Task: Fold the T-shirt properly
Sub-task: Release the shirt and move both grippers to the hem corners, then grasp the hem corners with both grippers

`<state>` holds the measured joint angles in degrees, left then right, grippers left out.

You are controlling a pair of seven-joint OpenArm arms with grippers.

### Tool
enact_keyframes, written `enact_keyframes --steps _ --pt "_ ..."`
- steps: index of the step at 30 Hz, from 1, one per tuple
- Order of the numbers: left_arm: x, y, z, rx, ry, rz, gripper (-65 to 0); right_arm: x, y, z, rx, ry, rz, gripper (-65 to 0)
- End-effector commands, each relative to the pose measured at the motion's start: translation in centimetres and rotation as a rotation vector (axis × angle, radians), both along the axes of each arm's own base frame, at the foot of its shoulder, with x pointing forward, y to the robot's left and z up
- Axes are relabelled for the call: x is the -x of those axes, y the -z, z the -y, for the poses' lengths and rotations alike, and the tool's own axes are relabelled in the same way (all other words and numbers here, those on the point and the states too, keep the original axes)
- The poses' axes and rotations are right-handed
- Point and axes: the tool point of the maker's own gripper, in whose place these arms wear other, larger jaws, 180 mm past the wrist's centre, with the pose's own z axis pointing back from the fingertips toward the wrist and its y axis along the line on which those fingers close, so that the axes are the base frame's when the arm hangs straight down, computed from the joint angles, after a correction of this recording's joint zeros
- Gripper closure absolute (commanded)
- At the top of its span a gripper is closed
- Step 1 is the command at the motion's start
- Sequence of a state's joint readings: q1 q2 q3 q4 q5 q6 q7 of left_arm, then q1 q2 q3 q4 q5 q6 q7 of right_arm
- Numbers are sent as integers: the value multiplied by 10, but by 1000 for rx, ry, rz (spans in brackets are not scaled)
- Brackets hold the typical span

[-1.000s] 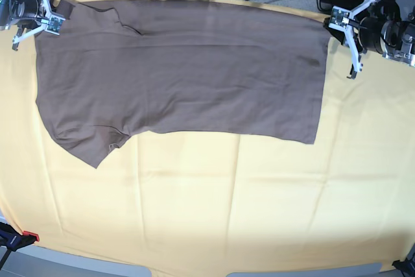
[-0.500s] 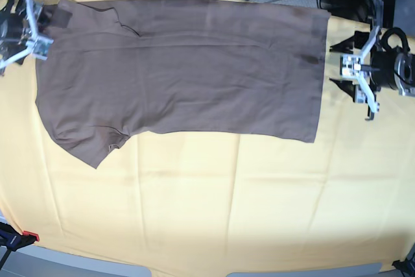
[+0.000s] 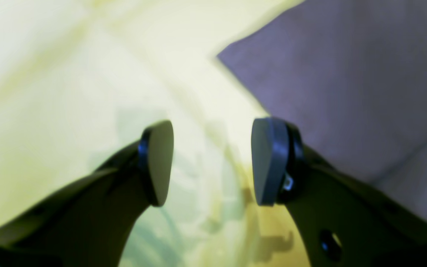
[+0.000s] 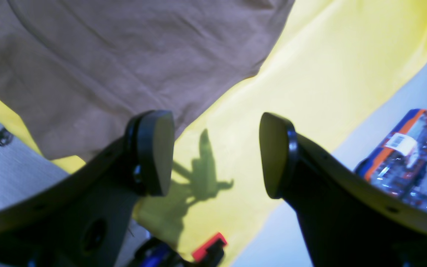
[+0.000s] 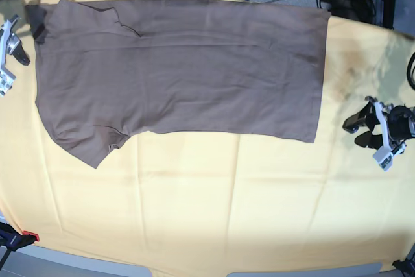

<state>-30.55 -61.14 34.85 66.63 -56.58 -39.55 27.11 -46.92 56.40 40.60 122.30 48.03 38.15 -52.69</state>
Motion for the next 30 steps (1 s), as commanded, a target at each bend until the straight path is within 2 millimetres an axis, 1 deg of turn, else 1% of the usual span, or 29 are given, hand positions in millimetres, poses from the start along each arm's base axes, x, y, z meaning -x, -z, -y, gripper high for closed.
enact_keyframes --steps 1,3,7,11,15,18,21,23,25,28,30 --pt "-14 -17 -4 36 -29 51 -347 -6 -8 -2 -2 -12 33 -382" --pt "-17 -1 -1 57 -54 19 -347 -4 -6 -2 -13 -1 34 -382" --pt "-21 23 19 94 -56 -28 -347 -2 -4 -3 -27 11 37 -382" --pt "-12 47 41 90 -25 -122 -347 -3 -4 -3 -29 11 41 -382" --pt "-7 49 62 162 -15 -185 -342 -7 -7 -9 -57 -2 68 -381" --pt "-5 51 72 178 4 -201 -340 -9 -9 -11 -81 13 99 -381" --pt "-6 53 85 196 20 -203 -339 -12 -10 -17 -125 18 163 -381" --pt "-7 54 94 211 31 -204 -305 -16 -15 -20 -167 33 217 -381" --pt "-8 55 102 225 42 -204 -239 -24 -21 -20 -200 70 279 -381" --pt "-8 55 111 239 53 -205 -90 -35 -25 -14 -251 144 353 -381" --pt "-9 56 111 233 55 -198 0 -44 -20 -9 -294 192 374 -381"
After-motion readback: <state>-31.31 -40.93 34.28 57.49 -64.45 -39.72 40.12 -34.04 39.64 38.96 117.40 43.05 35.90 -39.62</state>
